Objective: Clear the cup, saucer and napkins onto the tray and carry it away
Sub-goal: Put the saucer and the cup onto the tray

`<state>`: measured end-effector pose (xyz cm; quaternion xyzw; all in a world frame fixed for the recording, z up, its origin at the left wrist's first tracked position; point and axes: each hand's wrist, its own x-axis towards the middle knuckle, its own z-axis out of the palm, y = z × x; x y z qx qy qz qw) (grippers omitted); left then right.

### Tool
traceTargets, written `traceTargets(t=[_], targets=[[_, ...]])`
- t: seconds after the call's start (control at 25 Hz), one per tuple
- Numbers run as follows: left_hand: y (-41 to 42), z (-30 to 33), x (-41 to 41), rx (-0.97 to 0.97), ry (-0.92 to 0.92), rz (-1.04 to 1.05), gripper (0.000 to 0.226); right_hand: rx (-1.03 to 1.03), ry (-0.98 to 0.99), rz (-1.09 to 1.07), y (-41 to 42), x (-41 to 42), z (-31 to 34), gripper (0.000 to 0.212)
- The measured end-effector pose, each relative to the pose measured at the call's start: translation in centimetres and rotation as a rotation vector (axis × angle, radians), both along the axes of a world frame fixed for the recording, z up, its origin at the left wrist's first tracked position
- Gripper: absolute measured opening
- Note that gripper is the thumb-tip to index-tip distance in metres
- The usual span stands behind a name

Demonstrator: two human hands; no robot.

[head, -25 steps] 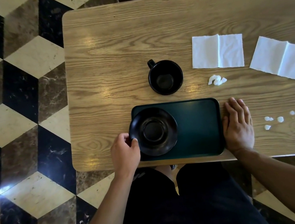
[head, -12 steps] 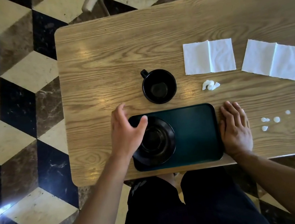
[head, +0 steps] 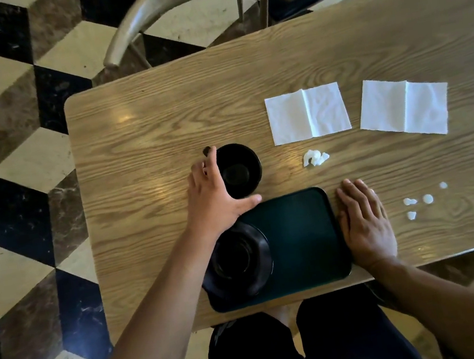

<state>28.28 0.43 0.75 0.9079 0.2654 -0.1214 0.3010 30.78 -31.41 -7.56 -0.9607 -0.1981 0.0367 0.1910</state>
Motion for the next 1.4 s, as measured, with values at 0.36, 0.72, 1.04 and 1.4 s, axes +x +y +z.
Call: traceTargets(t=[0.36,0.72,1.04,1.4], targets=[[2.3,1.0,1.9,0.424,0.069,-0.350,0.128,-0.001,-0.035,0.002,0.0,0.0,-0.3,0.047],[3.1,1.0,3.4,0.216,0.047,-0.611,0.122,0.006,-0.048,-0.008,0.1,-0.1,-0.4,0.045],[2.2,2.6,3.8,0.160,0.039,-0.621,0.117,0.017,-0.054,-0.012,0.0,-0.1,-0.4,0.045],[-5.9,4.3,-0.1,0.086,-0.020,-0.510,0.120,0.017,-0.065,-0.014,0.1,-0.1,-0.3,0.044]])
